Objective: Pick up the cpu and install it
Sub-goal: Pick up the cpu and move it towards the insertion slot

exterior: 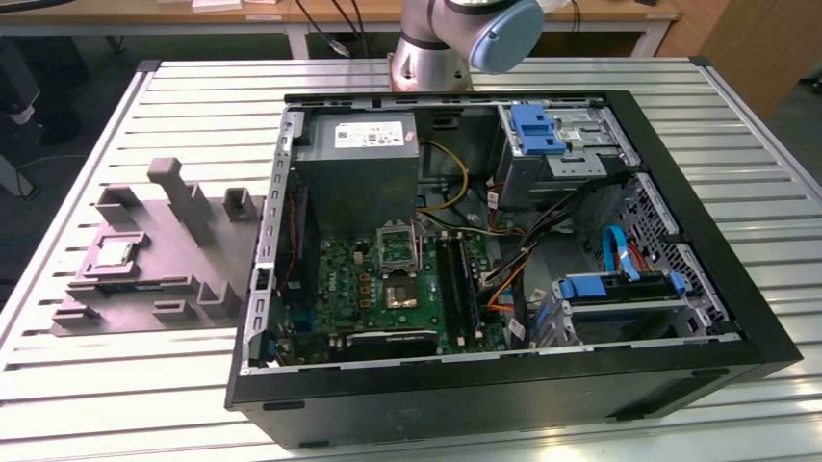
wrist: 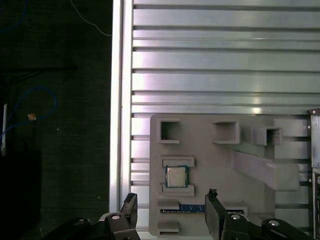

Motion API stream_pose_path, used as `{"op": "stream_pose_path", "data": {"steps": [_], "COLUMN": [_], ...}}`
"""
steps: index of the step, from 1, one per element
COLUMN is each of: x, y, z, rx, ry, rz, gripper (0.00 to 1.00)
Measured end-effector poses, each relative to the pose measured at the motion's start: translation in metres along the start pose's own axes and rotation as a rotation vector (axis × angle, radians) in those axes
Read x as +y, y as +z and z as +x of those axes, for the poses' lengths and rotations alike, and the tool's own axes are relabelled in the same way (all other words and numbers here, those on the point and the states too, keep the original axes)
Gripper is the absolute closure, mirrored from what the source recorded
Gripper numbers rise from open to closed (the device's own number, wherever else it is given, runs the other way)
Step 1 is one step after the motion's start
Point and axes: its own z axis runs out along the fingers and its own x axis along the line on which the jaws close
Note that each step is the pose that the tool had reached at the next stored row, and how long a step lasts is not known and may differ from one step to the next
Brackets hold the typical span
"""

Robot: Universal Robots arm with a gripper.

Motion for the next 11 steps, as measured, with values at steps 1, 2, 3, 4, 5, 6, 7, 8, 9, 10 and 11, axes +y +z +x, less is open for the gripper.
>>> {"op": "stream_pose_path", "data": {"steps": [1,2,3,4,5,6,7,8,9,10,11], "x": [0.0,-0.0001,-0.0001,-0.0002,-0.0002,-0.0002,-0.0002,-0.0003,-0.0003,-0.0003,-0.0004], "y": [0.0006,0.0014,0.0022,0.0029,0.0036,0.0043,0.005,0.0056,0.0061,0.0066,0.0072], "z": [0.0,0.0,0.0,0.0,0.0,0.0,0.0,0.0,0.0,0.0,0.0], "rx": [0.0001,0.0003,0.0005,0.0006,0.0009,0.0011,0.0011,0.0012,0.0013,0.0014,0.0015], "ry": [0.0,0.0,0.0,0.0,0.0,0.0,0.0,0.0,0.0,0.0,0.0], "rz": [0.0,0.0,0.0,0.0,0.0,0.0,0.0,0.0,0.0,0.0,0.0], "gripper": [0.35,0.35,0.35,0.35,0.35,0.35,0.35,0.35,0.35,0.35,0.35]}}
